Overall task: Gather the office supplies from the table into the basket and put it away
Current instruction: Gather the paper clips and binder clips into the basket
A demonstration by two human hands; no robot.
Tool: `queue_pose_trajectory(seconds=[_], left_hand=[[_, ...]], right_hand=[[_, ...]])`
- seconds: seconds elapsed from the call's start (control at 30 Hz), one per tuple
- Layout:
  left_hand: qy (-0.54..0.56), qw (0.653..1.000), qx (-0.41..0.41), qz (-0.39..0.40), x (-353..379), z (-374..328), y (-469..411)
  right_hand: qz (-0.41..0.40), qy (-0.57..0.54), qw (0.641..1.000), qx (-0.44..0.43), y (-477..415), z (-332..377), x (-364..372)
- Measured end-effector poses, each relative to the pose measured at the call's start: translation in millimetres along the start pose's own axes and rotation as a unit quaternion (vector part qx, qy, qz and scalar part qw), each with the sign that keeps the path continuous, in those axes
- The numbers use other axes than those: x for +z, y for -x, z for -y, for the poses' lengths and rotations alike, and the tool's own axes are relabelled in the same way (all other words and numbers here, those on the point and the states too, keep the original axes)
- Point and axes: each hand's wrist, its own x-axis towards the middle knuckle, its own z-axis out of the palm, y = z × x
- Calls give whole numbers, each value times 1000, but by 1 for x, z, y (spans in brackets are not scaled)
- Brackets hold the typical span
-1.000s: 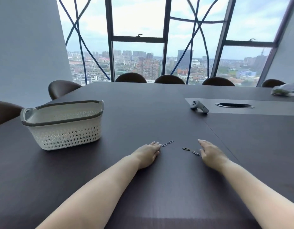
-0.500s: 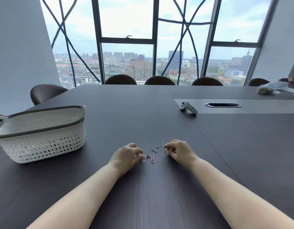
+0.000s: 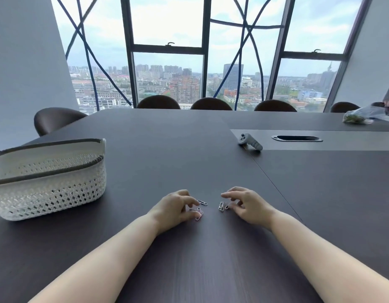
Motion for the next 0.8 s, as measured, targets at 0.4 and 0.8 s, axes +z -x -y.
queue_pose_trajectory(seconds=[0.4,0.8], left_hand=[[-96,994,-45,28,6,-11,-19],[-163,985,-51,8,11,-16,-19]], right_hand=[[-23,-15,1000,-2,-11,4,11],[15,201,977,66,-7,20,11]])
